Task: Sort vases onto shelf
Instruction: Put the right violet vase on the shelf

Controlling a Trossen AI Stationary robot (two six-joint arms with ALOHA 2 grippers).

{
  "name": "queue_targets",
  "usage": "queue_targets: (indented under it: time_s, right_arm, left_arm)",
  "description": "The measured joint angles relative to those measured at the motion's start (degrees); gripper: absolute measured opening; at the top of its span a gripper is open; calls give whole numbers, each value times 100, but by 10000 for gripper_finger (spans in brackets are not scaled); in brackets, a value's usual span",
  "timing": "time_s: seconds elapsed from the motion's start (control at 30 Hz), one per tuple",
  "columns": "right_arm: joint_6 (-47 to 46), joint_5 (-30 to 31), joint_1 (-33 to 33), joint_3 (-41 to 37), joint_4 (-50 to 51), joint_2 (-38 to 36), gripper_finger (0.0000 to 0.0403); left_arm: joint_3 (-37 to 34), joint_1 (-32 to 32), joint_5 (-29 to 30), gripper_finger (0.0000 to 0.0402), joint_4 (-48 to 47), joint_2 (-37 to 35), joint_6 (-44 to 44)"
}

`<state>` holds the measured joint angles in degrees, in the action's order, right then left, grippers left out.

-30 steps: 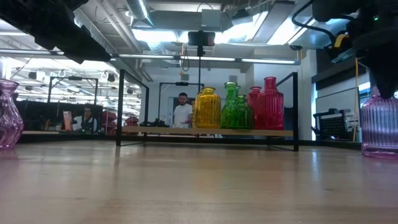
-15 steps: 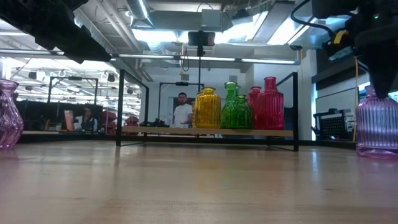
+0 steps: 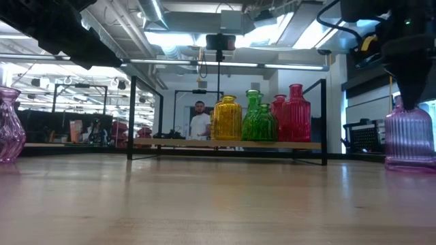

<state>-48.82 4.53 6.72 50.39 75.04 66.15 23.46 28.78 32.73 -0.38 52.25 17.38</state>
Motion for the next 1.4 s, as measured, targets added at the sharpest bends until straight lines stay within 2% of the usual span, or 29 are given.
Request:
queue_targets:
  time_s: [0.43,0.73,0.93,1.4]
  right_arm:
    - [110,44,0,9,-32,-10,155]
    - [438,45,2,28,-76,-20,92]
    - [584,49,4,116,-221,7,96]
    - [1341,-231,9,319,-1822,327,99]
  left_arm:
    - [2,2,-2,117,0,0,-2]
    - [2,0,-2,117,0,0,-2]
    - [2,1,-2,117,0,0,-2]
    - [4,2,-16,117,0,-2,-6]
